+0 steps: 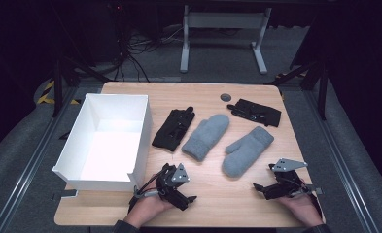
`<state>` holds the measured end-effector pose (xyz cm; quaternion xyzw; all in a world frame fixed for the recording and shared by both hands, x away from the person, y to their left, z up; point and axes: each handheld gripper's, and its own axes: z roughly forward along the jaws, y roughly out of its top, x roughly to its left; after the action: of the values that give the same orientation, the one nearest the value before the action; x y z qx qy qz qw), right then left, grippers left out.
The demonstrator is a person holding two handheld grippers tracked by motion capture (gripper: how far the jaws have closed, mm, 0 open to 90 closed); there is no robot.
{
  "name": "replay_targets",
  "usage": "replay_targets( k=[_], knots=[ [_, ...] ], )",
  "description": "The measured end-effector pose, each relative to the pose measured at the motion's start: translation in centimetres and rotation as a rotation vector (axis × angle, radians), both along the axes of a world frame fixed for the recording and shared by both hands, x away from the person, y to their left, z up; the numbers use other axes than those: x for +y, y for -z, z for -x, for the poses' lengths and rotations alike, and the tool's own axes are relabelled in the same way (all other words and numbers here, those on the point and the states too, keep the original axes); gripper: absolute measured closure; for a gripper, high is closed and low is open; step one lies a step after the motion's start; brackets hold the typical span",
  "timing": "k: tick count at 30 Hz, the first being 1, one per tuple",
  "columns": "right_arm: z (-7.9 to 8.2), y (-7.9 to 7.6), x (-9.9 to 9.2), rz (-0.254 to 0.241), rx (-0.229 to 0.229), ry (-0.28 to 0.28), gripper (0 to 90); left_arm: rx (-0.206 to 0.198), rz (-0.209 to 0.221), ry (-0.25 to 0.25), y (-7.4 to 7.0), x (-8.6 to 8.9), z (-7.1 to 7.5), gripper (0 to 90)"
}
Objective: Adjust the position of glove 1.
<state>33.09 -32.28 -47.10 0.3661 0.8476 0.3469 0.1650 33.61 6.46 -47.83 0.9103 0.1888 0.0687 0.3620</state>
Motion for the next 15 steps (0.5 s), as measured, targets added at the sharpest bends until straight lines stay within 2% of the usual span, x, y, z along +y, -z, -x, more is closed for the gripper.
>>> replay_targets(
  k=[11,14,15],
  knots=[
    [0.0,-0.5,-0.3,-0.008,0.023,0.007,5.8,0.002,0.002,-0.003,0.0,0.1,-0.1,0.1],
    [0.1,-1.1,-0.4,-0.019,0.014,0.015,10.8,0.003,0.0,-0.005,0.0,0.1,-0.1,0.2],
    [0.1,-1.7,-0.5,-0.029,-0.002,0.015,18.0,0.003,0.0,-0.005,0.0,0.1,-0.2,0.2]
  ],
)
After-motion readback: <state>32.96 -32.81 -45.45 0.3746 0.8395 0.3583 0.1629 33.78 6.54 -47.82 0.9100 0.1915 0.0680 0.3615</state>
